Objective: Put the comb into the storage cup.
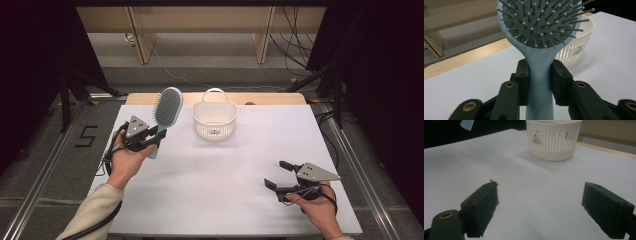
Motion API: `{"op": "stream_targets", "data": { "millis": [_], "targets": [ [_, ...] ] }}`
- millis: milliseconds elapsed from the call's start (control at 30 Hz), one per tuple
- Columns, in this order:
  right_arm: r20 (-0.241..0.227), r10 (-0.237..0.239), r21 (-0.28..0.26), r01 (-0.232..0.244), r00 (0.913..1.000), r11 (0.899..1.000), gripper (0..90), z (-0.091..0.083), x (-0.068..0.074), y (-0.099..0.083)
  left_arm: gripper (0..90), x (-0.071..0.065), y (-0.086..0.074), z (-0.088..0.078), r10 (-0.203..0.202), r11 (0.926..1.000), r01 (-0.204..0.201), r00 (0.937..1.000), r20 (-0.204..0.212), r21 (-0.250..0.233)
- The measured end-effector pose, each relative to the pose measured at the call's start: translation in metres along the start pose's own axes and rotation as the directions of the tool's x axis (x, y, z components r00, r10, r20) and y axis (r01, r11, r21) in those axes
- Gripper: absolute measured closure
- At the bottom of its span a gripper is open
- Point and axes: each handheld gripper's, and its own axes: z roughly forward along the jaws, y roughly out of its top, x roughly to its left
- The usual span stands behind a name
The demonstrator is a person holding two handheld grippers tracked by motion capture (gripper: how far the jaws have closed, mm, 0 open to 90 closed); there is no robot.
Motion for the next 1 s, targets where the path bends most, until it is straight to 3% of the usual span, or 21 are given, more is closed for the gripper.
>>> {"op": "stream_targets", "data": {
  "millis": [1000],
  "targets": [
    [-0.001,0.001,-0.001,-0.001,1.0000,1.000,14.5,-0.0001,-0.0001,0.0000,70.2,-0.0014,0.0046,0.0054,0.002,1.0000,-0.002,1.0000,0.004,-0.002]
  ]
}}
